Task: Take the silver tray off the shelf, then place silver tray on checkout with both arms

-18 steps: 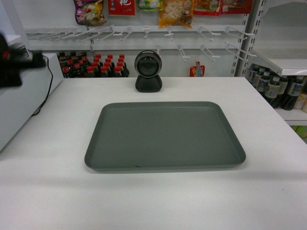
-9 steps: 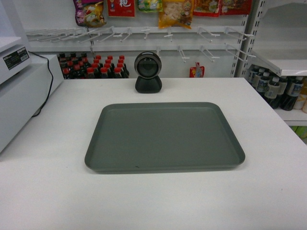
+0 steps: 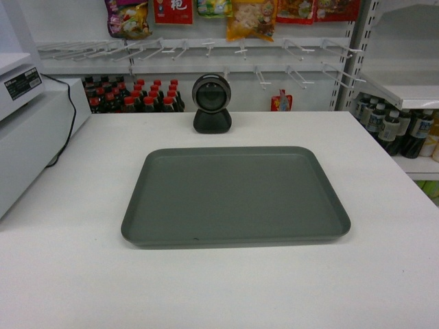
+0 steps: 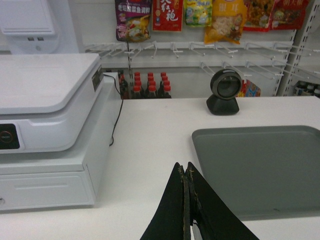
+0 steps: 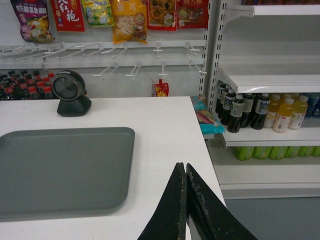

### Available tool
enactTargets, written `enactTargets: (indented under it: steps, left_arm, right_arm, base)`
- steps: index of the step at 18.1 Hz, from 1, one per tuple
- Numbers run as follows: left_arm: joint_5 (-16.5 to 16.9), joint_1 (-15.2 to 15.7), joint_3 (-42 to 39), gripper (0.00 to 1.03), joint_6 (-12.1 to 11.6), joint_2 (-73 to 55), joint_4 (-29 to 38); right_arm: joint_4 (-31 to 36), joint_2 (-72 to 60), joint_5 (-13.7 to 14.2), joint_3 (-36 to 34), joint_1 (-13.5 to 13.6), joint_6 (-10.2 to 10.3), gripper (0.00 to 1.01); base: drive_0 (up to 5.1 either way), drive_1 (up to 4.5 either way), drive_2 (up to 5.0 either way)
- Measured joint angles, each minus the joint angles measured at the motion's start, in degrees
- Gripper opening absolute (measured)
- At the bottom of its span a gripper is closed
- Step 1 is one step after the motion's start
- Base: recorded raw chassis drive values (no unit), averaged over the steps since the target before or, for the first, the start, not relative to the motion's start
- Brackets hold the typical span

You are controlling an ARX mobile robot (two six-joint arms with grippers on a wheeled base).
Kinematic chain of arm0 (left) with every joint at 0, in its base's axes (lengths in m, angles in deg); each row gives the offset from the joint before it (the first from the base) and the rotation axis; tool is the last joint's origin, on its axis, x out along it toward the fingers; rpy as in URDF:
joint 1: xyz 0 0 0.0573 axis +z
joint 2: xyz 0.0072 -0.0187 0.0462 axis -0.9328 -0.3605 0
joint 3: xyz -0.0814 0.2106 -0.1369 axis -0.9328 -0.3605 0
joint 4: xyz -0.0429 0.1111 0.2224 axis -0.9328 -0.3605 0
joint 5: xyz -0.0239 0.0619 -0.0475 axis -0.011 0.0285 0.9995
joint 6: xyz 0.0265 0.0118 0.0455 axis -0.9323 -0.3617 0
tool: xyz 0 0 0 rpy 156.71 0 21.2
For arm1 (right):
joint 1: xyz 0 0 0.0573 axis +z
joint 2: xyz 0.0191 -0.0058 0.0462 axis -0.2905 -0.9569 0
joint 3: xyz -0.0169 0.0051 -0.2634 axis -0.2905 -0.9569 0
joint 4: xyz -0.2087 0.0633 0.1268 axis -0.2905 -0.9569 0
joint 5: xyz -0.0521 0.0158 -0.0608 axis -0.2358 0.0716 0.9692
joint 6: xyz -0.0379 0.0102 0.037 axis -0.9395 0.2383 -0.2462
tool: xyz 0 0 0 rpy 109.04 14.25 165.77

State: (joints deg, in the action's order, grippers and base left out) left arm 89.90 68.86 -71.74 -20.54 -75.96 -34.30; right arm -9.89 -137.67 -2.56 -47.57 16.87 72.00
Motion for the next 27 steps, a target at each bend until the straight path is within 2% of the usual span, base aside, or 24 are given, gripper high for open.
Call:
enactTargets:
  steps: [3, 11, 21, 27]
  left_arm:
    - [0.04, 0.0, -0.83, 0.01, -0.02, 6.62, -6.64]
    - [0.02, 0.0, -0.85, 0.01, -0.02, 20.65, -19.08]
    - [0.02, 0.0, -0.85, 0.01, -0.02, 31.36, -29.73]
    - [0.02, 0.0, -0.81, 0.01, -0.02, 35.87, -34.88]
  right_arm:
    - [-6.12, 7.32, 0.02, -1.09, 0.0, 0.0, 0.03]
    - [-20.0, 22.95, 0.02, -1.6, 0.0, 0.0, 0.03]
    - [-32.37, 35.65, 0.02, -1.62, 0.0, 0.0, 0.03]
    - [-36.92, 40.19, 0.02, -1.62, 0.0, 0.0, 0.03]
  base:
    - [0.0, 0.0, 0.0]
    - [0.0, 0.0, 0.0]
    - [0.0, 0.0, 0.0]
    - [0.0, 0.0, 0.0]
